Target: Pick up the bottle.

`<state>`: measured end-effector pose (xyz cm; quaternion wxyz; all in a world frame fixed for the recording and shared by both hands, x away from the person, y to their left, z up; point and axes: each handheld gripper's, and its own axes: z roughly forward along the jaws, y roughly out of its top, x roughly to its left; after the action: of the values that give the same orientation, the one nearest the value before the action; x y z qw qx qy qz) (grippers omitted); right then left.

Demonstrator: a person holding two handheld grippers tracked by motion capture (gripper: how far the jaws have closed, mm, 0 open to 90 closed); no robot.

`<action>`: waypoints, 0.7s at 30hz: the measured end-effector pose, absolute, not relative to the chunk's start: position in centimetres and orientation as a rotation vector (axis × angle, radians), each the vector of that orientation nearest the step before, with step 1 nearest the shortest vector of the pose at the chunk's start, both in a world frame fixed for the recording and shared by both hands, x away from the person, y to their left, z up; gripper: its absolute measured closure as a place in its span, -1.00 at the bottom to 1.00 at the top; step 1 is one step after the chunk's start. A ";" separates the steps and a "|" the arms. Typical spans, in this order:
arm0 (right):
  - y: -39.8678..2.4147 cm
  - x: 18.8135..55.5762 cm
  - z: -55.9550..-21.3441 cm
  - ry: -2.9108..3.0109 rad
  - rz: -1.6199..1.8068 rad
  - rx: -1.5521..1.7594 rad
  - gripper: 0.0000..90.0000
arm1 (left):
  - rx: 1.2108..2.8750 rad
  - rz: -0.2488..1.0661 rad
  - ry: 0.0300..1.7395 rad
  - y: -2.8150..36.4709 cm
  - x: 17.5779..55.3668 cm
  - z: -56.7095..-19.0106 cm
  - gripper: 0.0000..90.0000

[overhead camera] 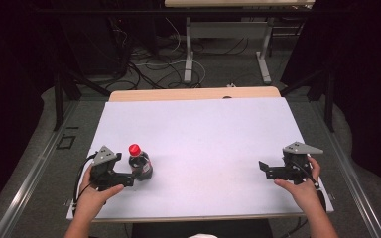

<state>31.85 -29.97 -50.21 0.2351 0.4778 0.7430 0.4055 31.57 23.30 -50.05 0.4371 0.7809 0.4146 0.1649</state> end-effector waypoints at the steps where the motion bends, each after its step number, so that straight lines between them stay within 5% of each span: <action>1: -30.0 31.9 -50.2 2.042 1.100 1.305 -1.00 | 1.942 0.410 1.031 23.3 31.6 -50.1 -0.91; 21: -29.7 32.0 -50.7 2.040 1.103 1.297 -0.98 | 1.980 0.438 1.007 21.1 32.8 -52.4 -0.61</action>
<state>32.00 -29.67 -50.71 0.2397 0.4739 0.7454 0.4030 32.81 21.06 -52.42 0.4249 0.7916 0.4026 0.1752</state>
